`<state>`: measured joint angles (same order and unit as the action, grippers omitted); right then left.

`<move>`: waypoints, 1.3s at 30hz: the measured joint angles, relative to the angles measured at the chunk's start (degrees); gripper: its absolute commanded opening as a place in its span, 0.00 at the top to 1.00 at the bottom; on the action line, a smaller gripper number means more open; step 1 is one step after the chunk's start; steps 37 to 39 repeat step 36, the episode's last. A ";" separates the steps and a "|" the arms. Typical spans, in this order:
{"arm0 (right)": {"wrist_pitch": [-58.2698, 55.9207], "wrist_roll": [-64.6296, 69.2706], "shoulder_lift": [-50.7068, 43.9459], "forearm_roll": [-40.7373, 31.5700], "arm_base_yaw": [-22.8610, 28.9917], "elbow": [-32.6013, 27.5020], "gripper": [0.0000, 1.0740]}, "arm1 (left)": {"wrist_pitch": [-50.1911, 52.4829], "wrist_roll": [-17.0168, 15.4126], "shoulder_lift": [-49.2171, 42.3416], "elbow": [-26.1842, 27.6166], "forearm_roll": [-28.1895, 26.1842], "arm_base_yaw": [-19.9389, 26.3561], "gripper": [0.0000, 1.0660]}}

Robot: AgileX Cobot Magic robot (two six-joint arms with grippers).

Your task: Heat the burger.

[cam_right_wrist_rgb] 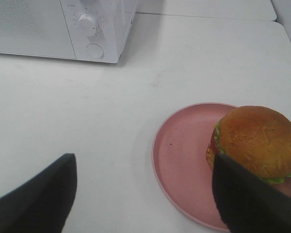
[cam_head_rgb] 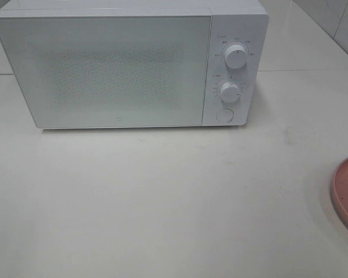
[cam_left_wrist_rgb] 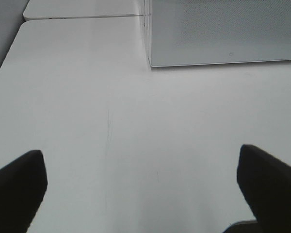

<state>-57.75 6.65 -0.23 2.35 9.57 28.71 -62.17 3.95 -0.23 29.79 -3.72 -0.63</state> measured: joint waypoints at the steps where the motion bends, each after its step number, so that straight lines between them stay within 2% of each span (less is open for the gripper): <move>1: 0.00 0.00 0.00 0.00 0.00 0.00 0.30 | 0.00 0.00 0.00 0.00 0.00 0.00 0.06; 39: 0.00 0.00 0.00 0.00 0.00 0.00 0.30 | 0.00 0.00 0.00 0.00 0.00 0.00 0.06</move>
